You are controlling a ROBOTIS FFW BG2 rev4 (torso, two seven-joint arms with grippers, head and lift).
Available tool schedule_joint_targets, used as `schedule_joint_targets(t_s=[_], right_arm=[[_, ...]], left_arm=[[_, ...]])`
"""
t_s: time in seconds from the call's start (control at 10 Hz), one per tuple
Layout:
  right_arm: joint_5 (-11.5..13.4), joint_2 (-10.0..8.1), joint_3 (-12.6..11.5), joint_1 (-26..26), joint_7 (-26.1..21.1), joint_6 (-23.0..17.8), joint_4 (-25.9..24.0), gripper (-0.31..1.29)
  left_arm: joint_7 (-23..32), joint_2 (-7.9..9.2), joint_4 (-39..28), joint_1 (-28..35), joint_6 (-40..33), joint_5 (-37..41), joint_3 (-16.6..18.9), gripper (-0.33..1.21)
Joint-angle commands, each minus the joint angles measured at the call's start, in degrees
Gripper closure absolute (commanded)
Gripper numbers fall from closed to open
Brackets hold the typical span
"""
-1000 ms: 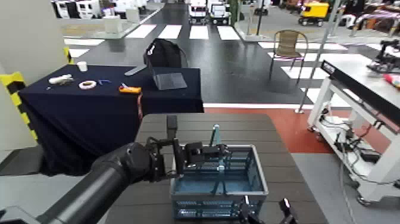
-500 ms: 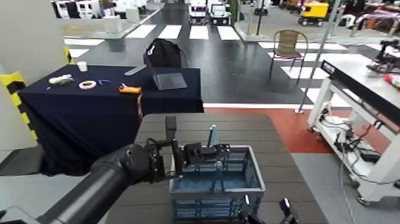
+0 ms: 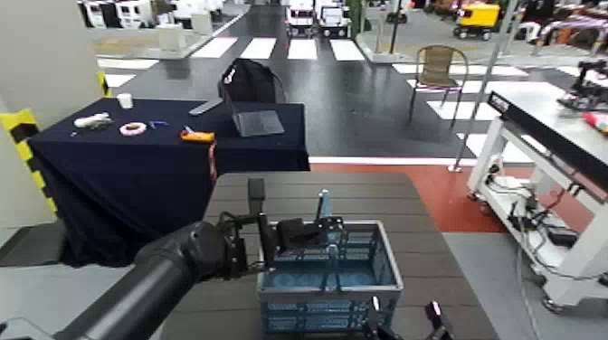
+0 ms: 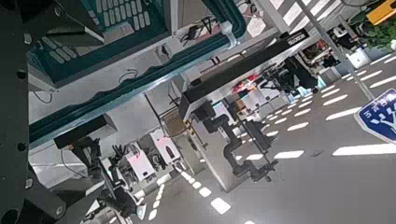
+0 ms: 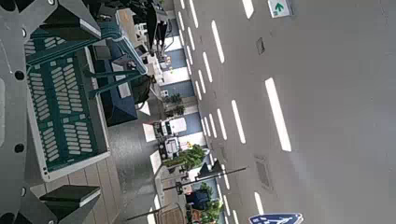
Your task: Place the crate on the table.
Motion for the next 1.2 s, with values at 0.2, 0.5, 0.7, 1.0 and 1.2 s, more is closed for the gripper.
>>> schedule_joint_targets(t_s=[0.2, 0.5, 0.7, 1.0, 1.2], right_arm=[[0.0, -0.09, -0.1, 0.2, 0.0, 0.2, -0.1, 0.13], [0.0, -0.09, -0.2, 0.3, 0.0, 0.4, -0.2, 0.13], [0.0, -0.09, -0.4, 0.4, 0.1, 0.4, -0.4, 0.13], [0.0, -0.09, -0.8, 0.6, 0.0, 0.4, -0.6, 0.13], [0.0, -0.09, -1.1, 0.8, 0.0, 0.4, -0.6, 0.13]], left_arm=[[0.6, 0.91, -3.7, 2.6, -1.1, -3.4, 3.8, 0.08], [9.4, 3.99, -17.5, 9.3, -1.8, -8.8, 11.5, 0.08], [17.0, 5.48, -27.9, 14.9, -2.5, -12.3, 16.3, 0.09], [27.3, 6.45, -42.3, 24.9, -7.2, -17.7, 20.6, 0.09], [31.8, 6.27, -49.1, 31.9, -14.2, -23.6, 22.3, 0.1]])
